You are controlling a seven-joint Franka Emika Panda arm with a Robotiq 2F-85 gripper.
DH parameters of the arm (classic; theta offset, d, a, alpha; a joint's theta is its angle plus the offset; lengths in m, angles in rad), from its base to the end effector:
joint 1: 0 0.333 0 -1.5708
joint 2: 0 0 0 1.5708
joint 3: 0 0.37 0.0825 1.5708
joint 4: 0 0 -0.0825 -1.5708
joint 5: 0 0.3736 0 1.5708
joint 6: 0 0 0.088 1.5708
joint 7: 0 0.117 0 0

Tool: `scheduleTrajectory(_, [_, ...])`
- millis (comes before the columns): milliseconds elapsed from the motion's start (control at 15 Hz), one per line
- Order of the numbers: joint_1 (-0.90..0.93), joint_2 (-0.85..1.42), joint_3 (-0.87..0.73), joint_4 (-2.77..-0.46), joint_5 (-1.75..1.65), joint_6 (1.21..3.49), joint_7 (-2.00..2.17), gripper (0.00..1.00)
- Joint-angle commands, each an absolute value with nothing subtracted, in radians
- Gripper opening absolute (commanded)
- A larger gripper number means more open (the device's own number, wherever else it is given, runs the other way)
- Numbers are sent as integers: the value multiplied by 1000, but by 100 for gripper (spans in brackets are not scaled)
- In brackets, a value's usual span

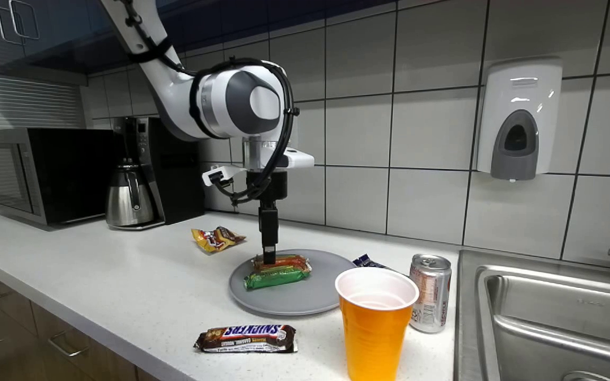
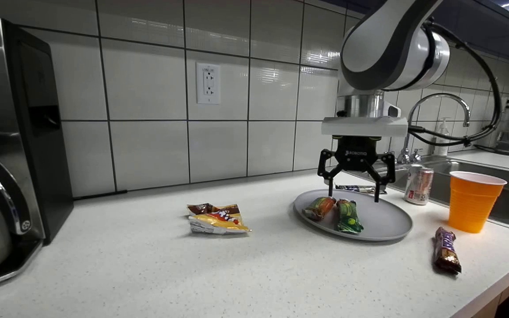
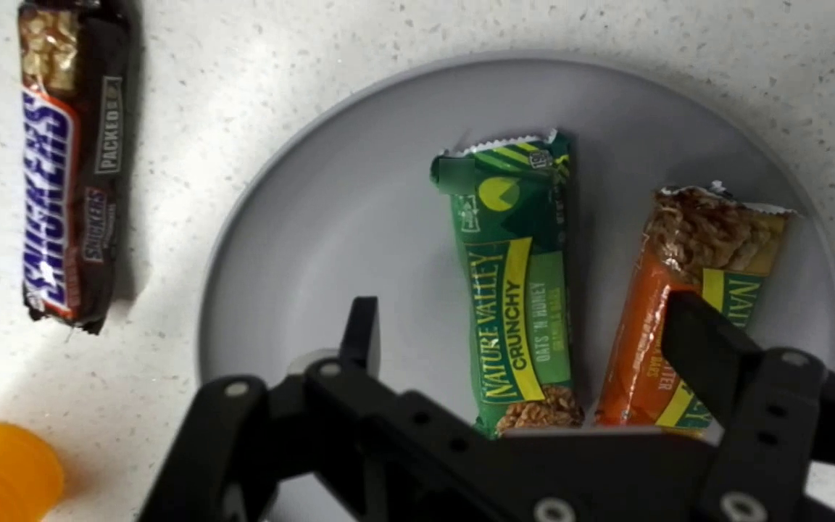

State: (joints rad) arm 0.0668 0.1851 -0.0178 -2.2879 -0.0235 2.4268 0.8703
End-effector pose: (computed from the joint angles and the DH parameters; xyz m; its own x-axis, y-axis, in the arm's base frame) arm 0.5274 0.0257 0.3186 0.6942 -0.7196 -0.0162 -0.7184 -0.6941 0.0469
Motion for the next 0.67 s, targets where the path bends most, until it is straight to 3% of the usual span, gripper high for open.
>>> scheduleTrajectory(0, [61,91,-26,-2365,-3,2424,867,100])
scheduleTrajectory(600, [33,-20,-38,-2503,-22,2439,927,100])
